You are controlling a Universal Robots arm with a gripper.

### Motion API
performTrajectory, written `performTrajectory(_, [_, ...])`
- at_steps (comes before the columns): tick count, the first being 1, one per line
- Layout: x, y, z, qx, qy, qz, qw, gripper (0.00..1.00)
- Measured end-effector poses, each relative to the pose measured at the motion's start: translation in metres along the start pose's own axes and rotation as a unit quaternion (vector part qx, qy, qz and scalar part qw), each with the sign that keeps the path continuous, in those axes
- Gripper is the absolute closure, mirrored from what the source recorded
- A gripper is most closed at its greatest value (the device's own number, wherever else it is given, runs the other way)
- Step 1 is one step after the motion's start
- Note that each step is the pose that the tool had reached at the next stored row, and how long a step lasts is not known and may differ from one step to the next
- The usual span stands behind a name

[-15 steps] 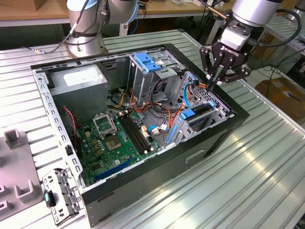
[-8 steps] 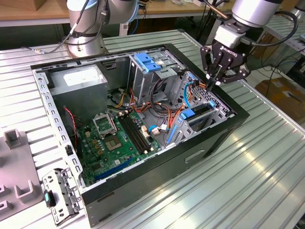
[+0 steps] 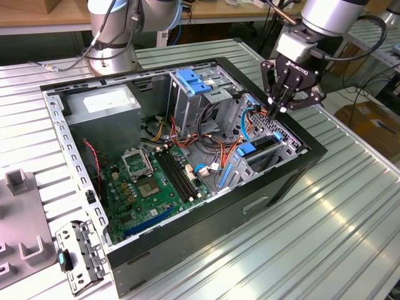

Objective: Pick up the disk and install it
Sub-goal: 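Insert the first disk wire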

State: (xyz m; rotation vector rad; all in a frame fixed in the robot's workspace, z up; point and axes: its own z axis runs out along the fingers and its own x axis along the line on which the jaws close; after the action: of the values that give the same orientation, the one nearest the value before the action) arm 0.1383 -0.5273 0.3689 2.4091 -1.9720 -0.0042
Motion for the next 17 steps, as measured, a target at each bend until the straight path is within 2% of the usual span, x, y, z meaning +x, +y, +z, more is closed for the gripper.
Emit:
performTrajectory(2, [-0.0004,0.0017,0.0003,0.0000,0.0000,0.003,0.99999,0.84])
performTrajectory(5, [-0.0006,0.0025,0.0013,-0.0004,-0.0004,0.022,0.99975,0.84])
performTrajectory(9, [-0.0006,0.0026,0.0024,-0.0009,-0.0010,0.053,0.99862,0.84])
performTrajectory(12, [-0.0009,0.0040,0.0028,-0.0009,-0.0014,0.053,0.99857,0.84])
performTrajectory(14, [-0.0016,0.0077,0.0028,-0.0009,-0.0011,0.053,0.99858,0.84])
performTrajectory(15, [-0.0024,0.0117,0.0034,-0.0009,-0.0011,0.053,0.99857,0.84])
performTrajectory(17, [-0.0022,0.0122,0.0057,-0.0009,-0.0013,0.059,0.99825,0.84])
